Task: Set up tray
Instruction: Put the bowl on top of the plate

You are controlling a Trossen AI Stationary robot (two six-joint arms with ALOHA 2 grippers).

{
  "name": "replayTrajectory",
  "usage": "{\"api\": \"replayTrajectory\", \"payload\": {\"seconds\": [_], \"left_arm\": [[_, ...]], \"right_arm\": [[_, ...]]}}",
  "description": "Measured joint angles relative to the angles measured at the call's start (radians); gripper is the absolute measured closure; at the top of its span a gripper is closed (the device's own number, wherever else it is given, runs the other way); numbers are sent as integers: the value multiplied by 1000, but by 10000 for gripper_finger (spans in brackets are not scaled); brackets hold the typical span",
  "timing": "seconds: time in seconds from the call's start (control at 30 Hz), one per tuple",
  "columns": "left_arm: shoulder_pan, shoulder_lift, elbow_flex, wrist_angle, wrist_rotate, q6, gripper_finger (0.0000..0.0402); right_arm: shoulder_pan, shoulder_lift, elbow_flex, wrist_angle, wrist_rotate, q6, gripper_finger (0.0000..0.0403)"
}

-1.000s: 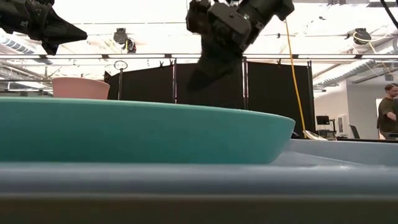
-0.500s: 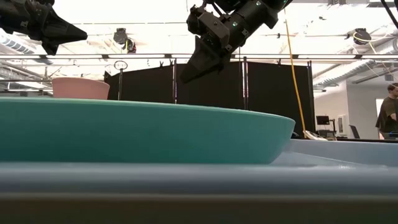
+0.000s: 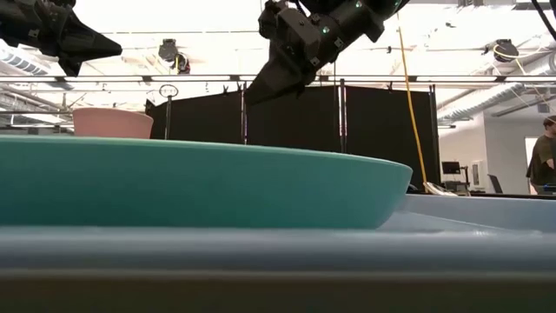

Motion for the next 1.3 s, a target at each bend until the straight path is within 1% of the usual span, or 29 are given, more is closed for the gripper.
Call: {"api": "replayTrajectory", "payload": {"seconds": [0.1, 0.2, 0.27, 0.37, 0.43, 0.53, 0.67, 0.73, 0.87, 1.0, 1.1, 1.13, 1.23, 1.3], "left_arm": [[0, 0, 0, 0, 0, 0, 366], [0, 0, 0, 0, 0, 0, 366], [0, 0, 0, 0, 0, 0, 366], [0, 0, 0, 0, 0, 0, 366], [0, 0, 0, 0, 0, -2, 366], [0, 0, 0, 4, 0, -17, 366], [0, 0, 0, 16, -15, -49, 366], [0, 0, 0, 23, -15, -99, 366], [0, 0, 0, 82, 22, -115, 366], [0, 0, 0, 95, -24, -124, 366], [0, 12, 0, 91, -27, -186, 366], [0, 20, 0, 88, -11, -199, 366], [0, 73, 0, 99, 53, -234, 366], [0, 121, 0, 118, 80, -262, 366]], "right_arm": [[-29, 0, 0, 16, -6, -14, 303], [-52, 0, 5, 45, -77, -48, 303], [-63, 1, 13, 46, -104, -79, 303], [-77, 7, 26, 47, -105, -123, 303], [-88, 8, 33, 41, -106, -124, 303], [-105, 6, 40, 44, -134, -126, 303], [-107, 4, 39, 27, -131, -110, 303], [-92, -15, 39, 27, -132, -102, 303], [-38, -62, 24, 46, -138, -93, 303], [36, -123, -33, 48, -126, -50, 303], [98, -190, -121, 152, -122, 3, 303], [119, -212, -157, 191, -114, 17, 303], [186, -283, -266, 291, -43, 42, 303], [226, -335, -329, 347, 27, 44, 303]]}}
